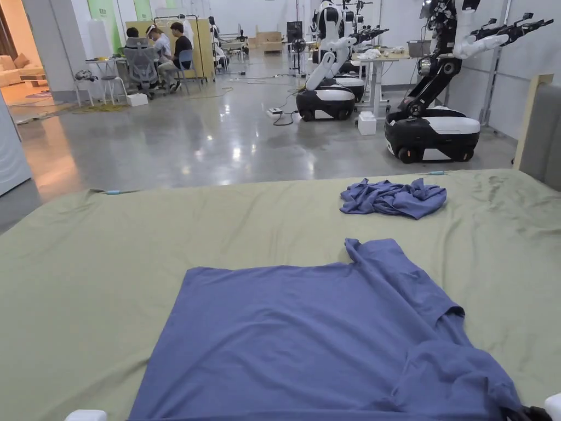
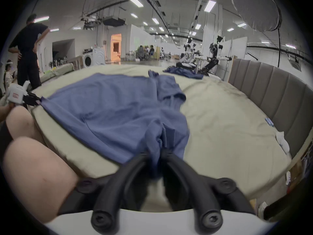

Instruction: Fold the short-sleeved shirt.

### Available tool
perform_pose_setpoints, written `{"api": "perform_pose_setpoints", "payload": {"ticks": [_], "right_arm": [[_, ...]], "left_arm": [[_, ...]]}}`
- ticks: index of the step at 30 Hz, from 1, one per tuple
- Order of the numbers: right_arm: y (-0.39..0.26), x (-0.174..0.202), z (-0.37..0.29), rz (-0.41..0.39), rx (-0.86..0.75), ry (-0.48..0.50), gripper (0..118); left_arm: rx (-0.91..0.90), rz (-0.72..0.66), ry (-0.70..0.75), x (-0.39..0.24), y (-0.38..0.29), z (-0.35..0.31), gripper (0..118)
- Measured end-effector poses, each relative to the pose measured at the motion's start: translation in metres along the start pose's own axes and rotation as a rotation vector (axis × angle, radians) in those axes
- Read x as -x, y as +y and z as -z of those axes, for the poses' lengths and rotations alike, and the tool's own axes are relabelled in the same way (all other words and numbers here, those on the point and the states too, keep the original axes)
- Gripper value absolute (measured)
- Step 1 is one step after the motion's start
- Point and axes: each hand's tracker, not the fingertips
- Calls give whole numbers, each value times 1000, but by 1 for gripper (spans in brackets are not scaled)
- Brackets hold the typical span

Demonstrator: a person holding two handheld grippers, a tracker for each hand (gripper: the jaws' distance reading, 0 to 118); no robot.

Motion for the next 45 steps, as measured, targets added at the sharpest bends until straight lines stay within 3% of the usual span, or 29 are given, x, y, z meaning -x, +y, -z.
{"api": "perform_pose_setpoints", "payload": {"ticks": [1,2,3,4,7,8,9,10,11,12,13,15,17,18,19,20,21,22,27,28,29,30,31,33,39,40,42,43,45], "right_arm": [[-3,0,2,-6,33,-42,46],[-3,1,2,-2,48,-67,91],[-3,1,-3,13,52,-92,118],[-4,-4,-19,33,-50,-78,117],[3,-8,-67,153,-147,-147,116],[6,-7,-84,173,-179,-156,112],[21,10,-104,201,-233,-137,98],[23,16,-121,217,-300,-81,48],[25,21,-132,206,-335,-77,5],[28,32,-139,178,-342,-153,3],[28,38,-147,184,-355,-208,3],[31,38,-152,234,-368,-48,3],[36,48,-146,210,-355,-108,3],[38,49,-142,190,-333,-86,3],[40,51,-138,194,-321,-80,3],[41,52,-135,199,-319,-79,3],[42,49,-135,220,-322,-64,3],[42,49,-133,230,-314,-56,3],[37,49,-123,227,-268,-53,3],[35,48,-121,227,-254,-55,3],[34,47,-116,226,-242,-60,3],[32,45,-114,229,-231,-63,3],[30,44,-111,232,-217,-66,3],[27,44,-105,231,-196,-67,3],[26,27,-62,231,-65,-87,3],[23,21,-47,205,-36,-106,21],[19,9,-22,169,19,-148,106],[18,4,-10,180,39,-151,118],[24,-1,-6,183,7,-141,110]], "left_arm": [[-20,-47,-5,3,-1,-6,65],[3,-75,10,5,1,-11,96],[45,-109,9,8,5,-19,118],[34,-127,-8,10,8,-36,118],[-168,-104,-11,5,13,-94,118],[-220,-88,-11,3,13,-114,118],[-293,-87,-15,-1,11,-137,107],[-346,-92,-25,-5,10,-155,62],[-368,-98,-1,-11,11,-166,8],[-384,-107,32,-18,12,-178,0],[-409,-123,50,-21,11,-182,0],[-353,-121,-81,-17,15,-175,0],[-328,-100,-64,-18,18,-151,0],[-277,-67,-49,-16,20,-133,3],[-206,-47,-57,-12,25,-111,44],[-174,-56,-59,-9,26,-94,97],[-118,-87,-57,-3,28,-72,118],[-29,-102,-65,3,31,-49,118],[56,-160,-36,13,29,3,118],[71,-172,-78,9,26,2,109],[50,-170,-65,9,25,3,80],[32,-161,-52,5,23,4,34],[7,-116,-34,3,21,4,12],[-44,-69,-23,-7,18,-6,9],[-81,-109,-43,-8,16,-17,7],[-77,-101,-47,-11,18,-17,7],[-77,-81,-43,-13,18,-17,7],[-75,-74,-42,-13,18,-17,7],[-70,-67,-43,-22,20,-22,7]]}}
